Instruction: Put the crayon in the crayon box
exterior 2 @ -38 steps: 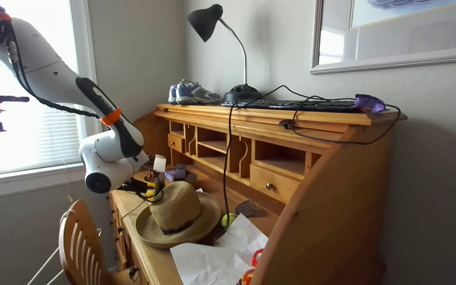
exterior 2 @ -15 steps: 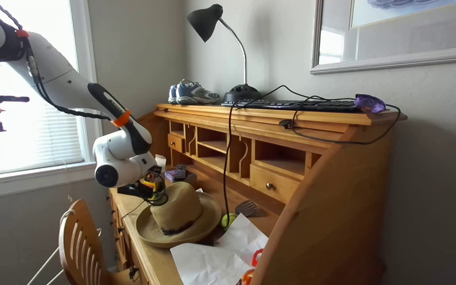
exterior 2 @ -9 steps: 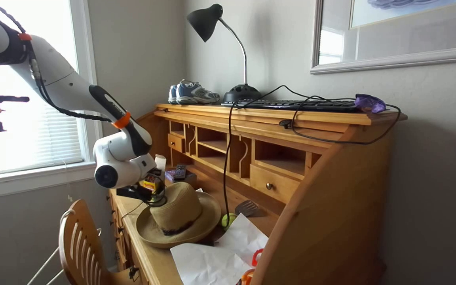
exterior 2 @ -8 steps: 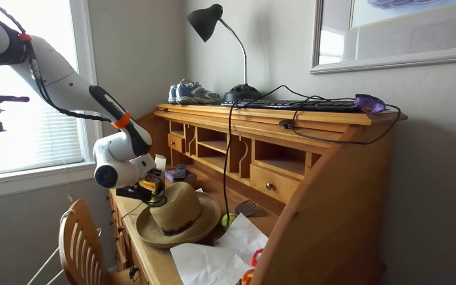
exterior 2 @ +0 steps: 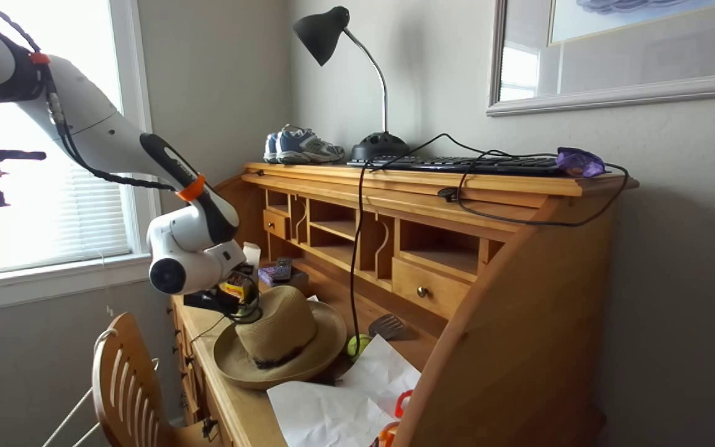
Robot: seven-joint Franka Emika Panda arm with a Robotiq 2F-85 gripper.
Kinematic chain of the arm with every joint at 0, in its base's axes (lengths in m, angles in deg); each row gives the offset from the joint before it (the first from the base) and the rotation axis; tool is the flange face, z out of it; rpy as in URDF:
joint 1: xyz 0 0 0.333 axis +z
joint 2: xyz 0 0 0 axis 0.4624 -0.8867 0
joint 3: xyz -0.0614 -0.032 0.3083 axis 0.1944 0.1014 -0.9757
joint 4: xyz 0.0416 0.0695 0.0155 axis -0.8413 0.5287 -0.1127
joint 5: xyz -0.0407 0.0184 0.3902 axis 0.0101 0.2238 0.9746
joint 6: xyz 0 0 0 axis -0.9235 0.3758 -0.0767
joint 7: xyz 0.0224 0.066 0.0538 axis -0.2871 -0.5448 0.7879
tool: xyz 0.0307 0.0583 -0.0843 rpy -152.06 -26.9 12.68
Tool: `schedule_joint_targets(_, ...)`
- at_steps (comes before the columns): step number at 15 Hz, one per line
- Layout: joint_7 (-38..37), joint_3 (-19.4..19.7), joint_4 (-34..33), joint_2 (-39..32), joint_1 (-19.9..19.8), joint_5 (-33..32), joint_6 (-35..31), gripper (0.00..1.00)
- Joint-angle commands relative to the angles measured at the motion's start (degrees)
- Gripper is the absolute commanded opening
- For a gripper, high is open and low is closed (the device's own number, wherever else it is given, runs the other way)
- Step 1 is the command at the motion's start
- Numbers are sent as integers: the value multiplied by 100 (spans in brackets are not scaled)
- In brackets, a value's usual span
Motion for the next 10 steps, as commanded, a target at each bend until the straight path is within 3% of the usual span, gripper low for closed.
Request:
schedule_joint_targets(1,-151,10,212,189,-31,-38,272,0)
schedule_joint_targets(10,-614,60,579,453,-105,-708,318,0)
